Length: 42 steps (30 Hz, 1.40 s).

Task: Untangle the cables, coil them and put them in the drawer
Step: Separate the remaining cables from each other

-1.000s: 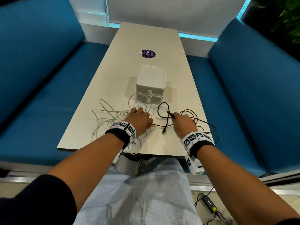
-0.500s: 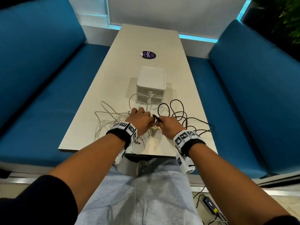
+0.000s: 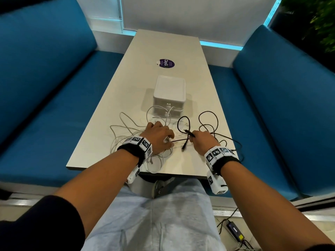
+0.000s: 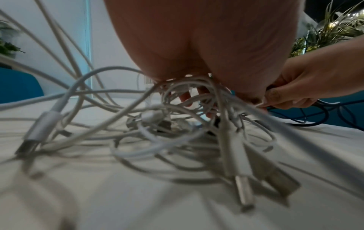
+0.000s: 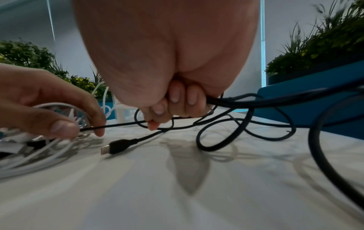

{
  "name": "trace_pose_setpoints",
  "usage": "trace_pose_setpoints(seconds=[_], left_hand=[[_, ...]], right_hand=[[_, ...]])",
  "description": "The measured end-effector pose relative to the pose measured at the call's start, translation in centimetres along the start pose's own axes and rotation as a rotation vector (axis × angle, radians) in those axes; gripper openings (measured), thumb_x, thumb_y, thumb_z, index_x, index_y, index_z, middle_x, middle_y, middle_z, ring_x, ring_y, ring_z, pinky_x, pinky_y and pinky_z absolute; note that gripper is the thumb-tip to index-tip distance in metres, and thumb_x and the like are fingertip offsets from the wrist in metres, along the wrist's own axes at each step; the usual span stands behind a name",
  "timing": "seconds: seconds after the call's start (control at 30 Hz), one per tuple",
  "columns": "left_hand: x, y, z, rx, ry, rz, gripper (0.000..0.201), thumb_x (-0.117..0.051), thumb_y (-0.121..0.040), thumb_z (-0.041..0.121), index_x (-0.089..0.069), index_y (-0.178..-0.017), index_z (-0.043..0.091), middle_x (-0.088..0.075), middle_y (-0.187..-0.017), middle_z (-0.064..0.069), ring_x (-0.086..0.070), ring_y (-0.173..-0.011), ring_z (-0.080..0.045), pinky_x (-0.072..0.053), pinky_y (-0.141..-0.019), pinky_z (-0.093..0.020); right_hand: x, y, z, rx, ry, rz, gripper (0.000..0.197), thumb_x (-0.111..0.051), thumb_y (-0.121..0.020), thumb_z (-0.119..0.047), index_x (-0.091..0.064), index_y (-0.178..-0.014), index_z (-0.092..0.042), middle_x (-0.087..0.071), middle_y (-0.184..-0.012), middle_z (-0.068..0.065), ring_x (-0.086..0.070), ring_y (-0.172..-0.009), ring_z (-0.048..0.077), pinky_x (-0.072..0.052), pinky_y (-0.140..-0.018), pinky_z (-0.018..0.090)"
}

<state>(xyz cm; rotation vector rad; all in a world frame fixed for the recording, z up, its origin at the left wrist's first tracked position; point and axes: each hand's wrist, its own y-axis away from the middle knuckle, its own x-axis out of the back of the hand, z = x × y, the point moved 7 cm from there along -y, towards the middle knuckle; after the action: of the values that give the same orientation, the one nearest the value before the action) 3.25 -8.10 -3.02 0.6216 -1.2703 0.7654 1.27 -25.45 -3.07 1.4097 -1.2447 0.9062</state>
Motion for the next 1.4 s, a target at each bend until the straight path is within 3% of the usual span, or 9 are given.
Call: trace_pose_setpoints(seconds=[0.2, 0.37, 0.6, 0.77, 0.87, 1.0, 1.17, 1.3, 1.4], left_hand=[[0.4, 0.5, 0.0, -0.022, 0.007, 0.0, 0.043, -0.066, -0.077, 0.043, -0.054, -0.116, 0.028, -0.052, -0.119, 0.009, -0.04, -0.112, -0.019, -0.03, -0.093, -0.039], [0.3, 1.4, -1.8, 0.026, -0.161, -0.095, 0.039, -0.063, -0.078, 0.021, -0.051, -0.114, 0.023, -0.05, -0.118, 0.003, -0.042, -0.112, -0.025, -0.032, -0.096, -0.042], [-0.1, 1.3, -1.3, 0.016, -0.075, -0.115, 0.041, -0.059, -0.078, 0.01, -0.048, -0.116, 0.018, -0.048, -0.121, 0.001, -0.041, -0.114, -0.025, -0.034, -0.096, -0.038], [-0.1, 1.2, -1.3, 0.017, -0.064, -0.109, 0.045, -0.06, -0.075, 0.011, -0.049, -0.118, 0.02, -0.049, -0.123, 0.002, -0.041, -0.115, -0.024, -0.033, -0.095, -0.037], [0.0, 1.1, -1.3, 0.008, -0.042, -0.11, 0.048, -0.062, -0.071, 0.013, -0.05, -0.118, 0.02, -0.049, -0.124, 0.002, -0.041, -0.117, -0.024, -0.031, -0.096, -0.036], [0.5, 1.2, -1.2, -0.016, 0.006, -0.082, 0.047, -0.065, -0.074, 0.017, -0.052, -0.119, 0.021, -0.047, -0.135, 0.004, -0.041, -0.125, -0.022, -0.03, -0.1, -0.036], [1.3, 1.3, -1.5, 0.02, 0.046, -0.109, 0.048, -0.062, -0.08, 0.023, -0.053, -0.128, 0.024, -0.028, -0.157, 0.004, -0.027, -0.142, -0.019, -0.021, -0.113, -0.04], [1.8, 1.3, -1.4, 0.037, 0.076, -0.08, 0.049, -0.059, -0.08, 0.024, -0.053, -0.128, 0.025, -0.026, -0.158, 0.005, -0.029, -0.142, -0.02, -0.02, -0.113, -0.039], [2.3, 1.4, -1.2, 0.025, 0.06, -0.011, 0.049, -0.059, -0.081, 0.019, -0.051, -0.129, 0.026, -0.029, -0.157, 0.004, -0.034, -0.138, -0.022, -0.023, -0.111, -0.038]], right_hand=[[-0.4, -0.5, 0.7, -0.09, 0.021, -0.02, 0.03, -0.04, -0.102, -0.027, -0.058, -0.116, -0.007, -0.063, -0.111, 0.017, -0.062, -0.096, 0.034, -0.042, -0.068, 0.033], [2.0, 0.1, 4.1, -0.25, 0.067, 0.032, 0.027, -0.041, -0.098, -0.013, -0.06, -0.114, -0.003, -0.063, -0.115, 0.019, -0.063, -0.101, 0.037, -0.047, -0.072, 0.036], [2.8, 2.0, 6.9, -0.333, 0.181, 0.081, 0.023, -0.042, -0.093, -0.008, -0.062, -0.106, -0.006, -0.063, -0.115, 0.016, -0.063, -0.102, 0.035, -0.046, -0.073, 0.036], [2.3, 0.9, 3.1, -0.147, -0.032, 0.197, 0.025, -0.035, -0.102, -0.023, -0.052, -0.114, -0.009, -0.064, -0.1, 0.019, -0.062, -0.086, 0.038, -0.046, -0.066, 0.037], [0.2, 0.9, -0.9, 0.103, -0.077, 0.08, 0.03, -0.035, -0.104, -0.035, -0.056, -0.114, -0.016, -0.065, -0.087, 0.013, -0.063, -0.071, 0.032, -0.054, -0.064, 0.041], [-2.0, 1.4, -3.4, 0.235, 0.009, -0.043, 0.033, -0.037, -0.102, -0.041, -0.061, -0.114, -0.021, -0.065, -0.091, 0.011, -0.062, -0.078, 0.031, -0.054, -0.071, 0.042], [-1.0, 1.2, -1.1, 0.12, 0.112, -0.036, 0.032, -0.039, -0.102, -0.034, -0.06, -0.122, -0.022, -0.066, -0.103, 0.009, -0.064, -0.089, 0.029, -0.055, -0.077, 0.038], [0.7, 1.2, 1.9, -0.064, 0.317, -0.069, 0.028, -0.045, -0.097, -0.021, -0.058, -0.12, -0.008, -0.062, -0.116, 0.012, -0.062, -0.104, 0.031, -0.049, -0.08, 0.037], [1.8, 1.4, 3.0, -0.148, 0.325, -0.036, 0.025, -0.044, -0.095, -0.014, -0.059, -0.114, -0.007, -0.064, -0.113, 0.012, -0.064, -0.099, 0.031, -0.049, -0.073, 0.035]])
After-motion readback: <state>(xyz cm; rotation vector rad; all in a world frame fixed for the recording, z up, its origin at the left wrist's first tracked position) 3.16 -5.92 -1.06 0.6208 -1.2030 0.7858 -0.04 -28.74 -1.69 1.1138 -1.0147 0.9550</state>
